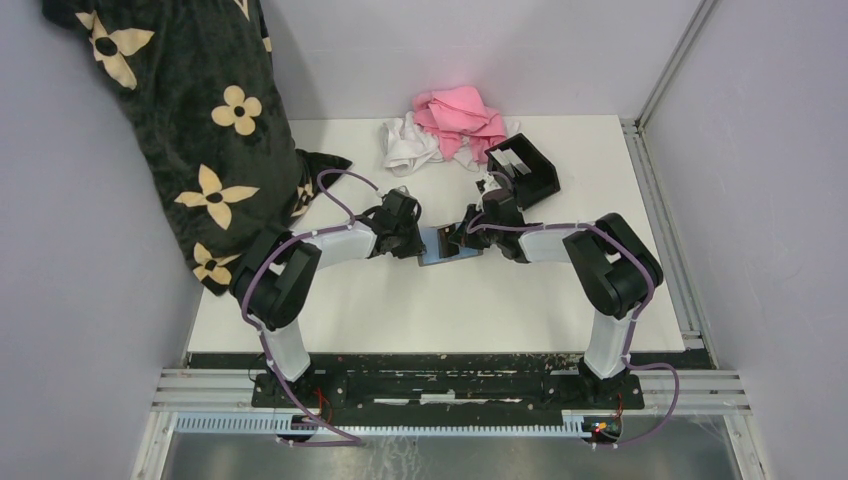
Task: Put the credit cards into the card holder
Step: Insert the credit card into the card holder.
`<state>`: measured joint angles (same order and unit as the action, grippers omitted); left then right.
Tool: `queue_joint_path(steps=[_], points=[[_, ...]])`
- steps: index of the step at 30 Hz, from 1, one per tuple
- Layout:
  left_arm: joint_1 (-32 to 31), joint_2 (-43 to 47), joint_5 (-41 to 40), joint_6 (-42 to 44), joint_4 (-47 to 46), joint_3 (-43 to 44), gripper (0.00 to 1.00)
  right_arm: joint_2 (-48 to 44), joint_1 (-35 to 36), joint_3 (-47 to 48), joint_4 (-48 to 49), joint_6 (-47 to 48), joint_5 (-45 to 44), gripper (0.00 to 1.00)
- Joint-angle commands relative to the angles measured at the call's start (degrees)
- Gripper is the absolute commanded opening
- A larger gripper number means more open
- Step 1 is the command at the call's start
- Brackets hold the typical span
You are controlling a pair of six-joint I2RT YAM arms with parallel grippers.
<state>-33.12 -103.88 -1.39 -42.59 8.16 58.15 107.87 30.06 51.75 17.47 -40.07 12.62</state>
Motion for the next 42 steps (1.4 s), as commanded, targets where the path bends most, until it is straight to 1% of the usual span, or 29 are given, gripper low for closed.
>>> queue_joint_path(steps=[1, 7, 14, 17, 26, 34, 39, 42], points=[[3.06, -5.27, -12.21, -0.04, 1.19, -3.04, 0.28, 5.62, 2.41, -1.51, -17.39, 5.07, 2.1, 0.01], [3.49, -5.7, -11.68, -0.35, 1.4, -3.14, 0.29, 8.42, 2.37, 1.44, -19.5, 5.69, 2.28, 0.01], [4.06, -5.65, -11.53, -0.21, 1.64, -3.65, 0.29, 11.02, 2.34, 2.4, -19.99, 5.9, 1.96, 0.01], [4.35, -5.71, -11.47, -0.45, 2.06, -3.58, 0.29, 10.37, 2.33, 1.79, -20.27, 6.28, 1.39, 0.01], [5.36, -7.39, -10.62, -1.27, 2.73, -2.67, 0.34, 8.67, 2.24, 1.09, -22.6, 8.41, 2.13, 0.01], [6.59, -8.12, -9.34, -1.29, 2.17, -2.77, 0.33, 5.9, 0.38, 0.6, -25.31, 10.99, 4.94, 0.01], [6.8, -9.19, -8.49, -1.07, 1.95, -2.47, 0.31, 6.78, 0.01, 3.3, -27.58, 12.02, 6.79, 0.01], [6.78, -9.65, -7.84, -0.84, 1.69, -2.4, 0.3, 7.77, -0.01, 4.3, -27.02, 11.16, 7.36, 0.01]])
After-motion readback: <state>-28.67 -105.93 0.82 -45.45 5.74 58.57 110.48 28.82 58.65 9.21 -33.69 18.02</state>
